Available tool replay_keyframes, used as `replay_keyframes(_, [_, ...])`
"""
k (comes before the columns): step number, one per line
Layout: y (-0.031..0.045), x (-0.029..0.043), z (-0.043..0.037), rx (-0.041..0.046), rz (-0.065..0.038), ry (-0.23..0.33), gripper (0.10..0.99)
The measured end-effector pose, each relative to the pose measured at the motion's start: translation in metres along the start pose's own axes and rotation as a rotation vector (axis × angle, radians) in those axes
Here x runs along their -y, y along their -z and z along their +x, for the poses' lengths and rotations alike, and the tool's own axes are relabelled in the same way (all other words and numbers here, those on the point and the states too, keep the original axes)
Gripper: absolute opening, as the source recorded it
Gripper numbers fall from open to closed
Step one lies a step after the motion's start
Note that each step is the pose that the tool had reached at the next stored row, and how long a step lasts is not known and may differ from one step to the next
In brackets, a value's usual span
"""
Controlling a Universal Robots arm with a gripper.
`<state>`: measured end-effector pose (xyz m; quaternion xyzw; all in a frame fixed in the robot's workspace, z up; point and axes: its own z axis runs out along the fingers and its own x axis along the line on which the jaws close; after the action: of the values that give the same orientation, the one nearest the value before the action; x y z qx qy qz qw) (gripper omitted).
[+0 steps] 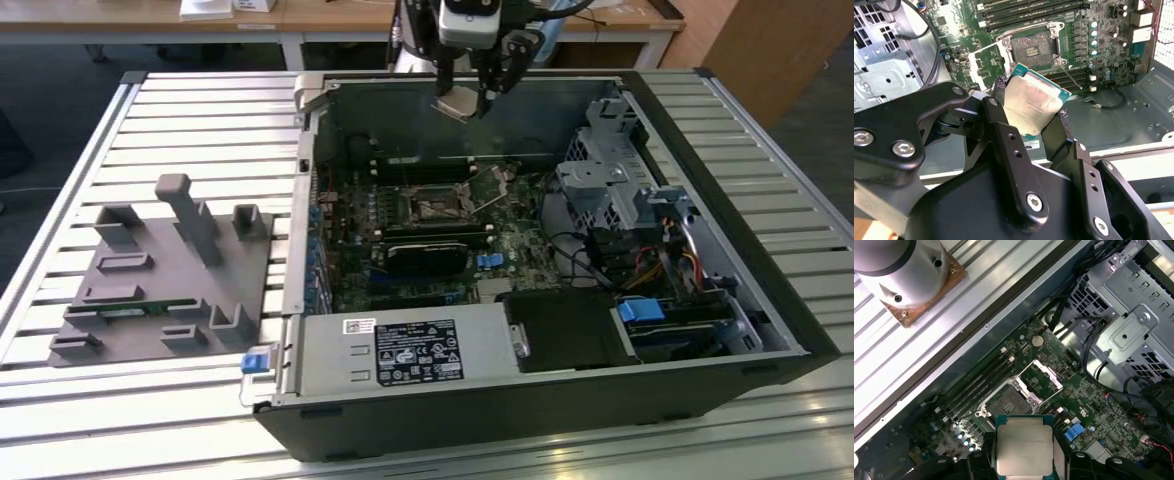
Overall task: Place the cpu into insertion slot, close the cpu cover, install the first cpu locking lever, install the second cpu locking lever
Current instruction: 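Place the cpu into insertion slot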
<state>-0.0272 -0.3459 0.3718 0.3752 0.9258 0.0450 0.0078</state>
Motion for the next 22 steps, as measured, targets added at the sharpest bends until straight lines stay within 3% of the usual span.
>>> replay_keyframes(22, [-0.0002, 0.0001, 0.0001, 0.0153, -0.003, -0.169, 0.541])
